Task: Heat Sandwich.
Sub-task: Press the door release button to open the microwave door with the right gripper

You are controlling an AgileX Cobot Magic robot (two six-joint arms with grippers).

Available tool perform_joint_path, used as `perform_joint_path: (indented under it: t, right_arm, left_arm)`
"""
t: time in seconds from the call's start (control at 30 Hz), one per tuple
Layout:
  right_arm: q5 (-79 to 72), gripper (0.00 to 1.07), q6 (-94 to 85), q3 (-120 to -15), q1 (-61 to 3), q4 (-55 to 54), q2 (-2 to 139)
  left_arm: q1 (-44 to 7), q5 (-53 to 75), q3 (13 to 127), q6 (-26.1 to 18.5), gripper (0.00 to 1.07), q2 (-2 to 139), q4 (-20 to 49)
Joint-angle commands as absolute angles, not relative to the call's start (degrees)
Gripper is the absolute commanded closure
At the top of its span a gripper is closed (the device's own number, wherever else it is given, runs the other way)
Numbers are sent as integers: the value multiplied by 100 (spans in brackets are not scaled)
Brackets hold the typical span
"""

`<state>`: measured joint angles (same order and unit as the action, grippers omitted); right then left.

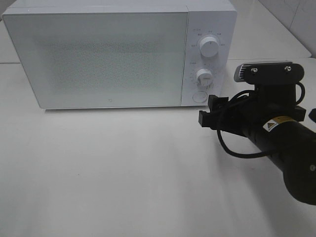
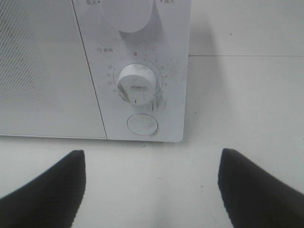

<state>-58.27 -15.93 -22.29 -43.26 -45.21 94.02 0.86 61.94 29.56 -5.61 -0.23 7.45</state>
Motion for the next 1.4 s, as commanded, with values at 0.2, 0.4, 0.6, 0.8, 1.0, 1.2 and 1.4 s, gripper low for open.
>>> perform_joint_path:
  t: [0.2,0.4,0.6,0.8,1.0,1.2,1.4]
  right_arm:
    - [-5924,32,-1639,-2229,-4412,-4675,9419]
    - [-5861,32,-917,-2229,-4412,-4675,9419]
    - [-5816,32,315,-2229,-4412,-4675,9419]
    - [-5598,32,2968,-2229,-4412,-4675,9419]
    - [-5581,38,5300,-2229,-4412,-4675,9419]
    - [-5575,57,6675,-2229,-4412,-4675,9419]
    - [-5563,102,7162,-2229,-4412,-4675,9419]
  left_arm:
    - [103,6136,2951,-521,6,-74,785]
    - [103,6136,2951,-521,6,-74,785]
    - [103,6136,2951,-521,6,-74,785]
    - [103,6136,2951,-521,6,-74,785]
    - [103,6136,2951,-521,6,-74,785]
    - [103,6136,2951,-521,6,-74,785]
    - [103,6136,2951,-521,6,-74,785]
